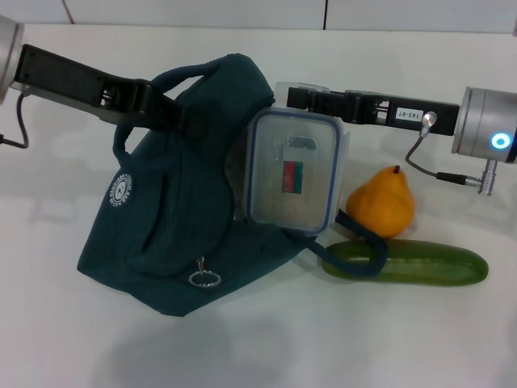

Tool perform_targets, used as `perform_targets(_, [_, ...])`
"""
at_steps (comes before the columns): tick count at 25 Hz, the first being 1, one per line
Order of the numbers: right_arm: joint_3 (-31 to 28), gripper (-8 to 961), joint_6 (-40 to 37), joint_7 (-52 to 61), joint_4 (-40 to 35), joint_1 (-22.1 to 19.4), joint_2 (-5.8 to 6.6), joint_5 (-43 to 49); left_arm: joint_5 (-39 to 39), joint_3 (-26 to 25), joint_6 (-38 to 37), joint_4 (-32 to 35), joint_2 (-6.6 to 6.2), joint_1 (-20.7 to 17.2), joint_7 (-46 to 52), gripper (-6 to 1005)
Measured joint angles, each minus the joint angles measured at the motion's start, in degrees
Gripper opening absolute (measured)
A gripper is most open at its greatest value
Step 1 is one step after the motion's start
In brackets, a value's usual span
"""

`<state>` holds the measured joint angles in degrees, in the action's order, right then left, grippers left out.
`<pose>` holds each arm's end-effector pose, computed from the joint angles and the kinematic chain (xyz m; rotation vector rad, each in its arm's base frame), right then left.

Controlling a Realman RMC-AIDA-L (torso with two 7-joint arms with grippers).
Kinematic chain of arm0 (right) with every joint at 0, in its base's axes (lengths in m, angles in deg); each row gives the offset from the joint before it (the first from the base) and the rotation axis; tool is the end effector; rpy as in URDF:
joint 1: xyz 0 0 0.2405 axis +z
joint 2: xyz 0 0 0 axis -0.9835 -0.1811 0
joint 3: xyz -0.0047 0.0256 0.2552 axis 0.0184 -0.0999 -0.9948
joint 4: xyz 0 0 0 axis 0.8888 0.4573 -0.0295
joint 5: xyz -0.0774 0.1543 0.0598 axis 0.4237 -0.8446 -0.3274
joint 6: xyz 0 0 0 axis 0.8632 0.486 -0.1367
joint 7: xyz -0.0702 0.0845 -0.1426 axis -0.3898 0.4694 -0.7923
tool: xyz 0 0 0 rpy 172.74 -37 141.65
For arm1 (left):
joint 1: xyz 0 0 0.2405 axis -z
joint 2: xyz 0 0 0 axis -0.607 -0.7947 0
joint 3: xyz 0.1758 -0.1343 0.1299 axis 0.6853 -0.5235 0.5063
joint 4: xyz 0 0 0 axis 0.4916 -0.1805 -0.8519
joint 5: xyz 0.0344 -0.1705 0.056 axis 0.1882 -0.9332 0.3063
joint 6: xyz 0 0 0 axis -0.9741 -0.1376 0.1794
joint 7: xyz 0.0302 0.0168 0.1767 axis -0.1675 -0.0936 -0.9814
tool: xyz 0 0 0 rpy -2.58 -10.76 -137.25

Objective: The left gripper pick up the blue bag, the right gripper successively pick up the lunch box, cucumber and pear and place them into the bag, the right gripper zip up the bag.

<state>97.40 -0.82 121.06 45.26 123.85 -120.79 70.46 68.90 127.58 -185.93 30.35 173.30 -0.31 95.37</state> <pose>0.1319 0.3731 -0.0656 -2.6504 1.1721 1.0961 -0.1674 0.3259 0.0436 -2.6826 -1.5591 -0.3147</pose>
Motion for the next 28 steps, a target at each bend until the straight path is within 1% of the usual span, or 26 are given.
perform_targets(4, [-0.03, 349, -0.05, -0.63, -0.01, -0.08, 0.0, -0.13, 0.0, 0.0, -0.03, 0.09, 0.0, 0.0, -0.07, 39])
perform_targets(9, [-0.03, 148, -0.75, -0.85, -0.01, -0.08, 0.0, -0.17, 0.0, 0.0, -0.03, 0.07, 0.0, 0.02, -0.09, 39])
perform_targets(13, [-0.35, 106, -1.51, -0.99, -0.08, -0.17, 0.0, -0.22, -0.16, 0.0, -0.03, -0.17, 0.02, 0.02, -0.15, 39])
perform_targets(15, [-1.55, 95, -2.58, -1.24, -0.09, -0.58, -0.03, -0.27, -0.94, 0.0, -0.03, -0.27, 0.06, 0.01, -0.15, 39])
perform_targets(20, [-7.8, 95, -7.84, -1.49, -0.16, -2.29, -0.06, -0.3, -2.02, -0.05, 0.0, -1.07, 0.09, -0.13, -0.04, 39])
perform_targets(27, [-17.73, 96, -15.75, -1.49, -0.14, -4.47, -0.31, -0.58, -4.77, -0.69, 1.1, -5.32, 0.23, -0.17, -0.09, 39])
perform_targets(28, [-17.73, 96, -15.75, -1.49, -0.14, -4.47, -0.31, -0.58, -5.3, -0.86, 1.35, -5.85, 0.29, -0.19, -0.09, 39])
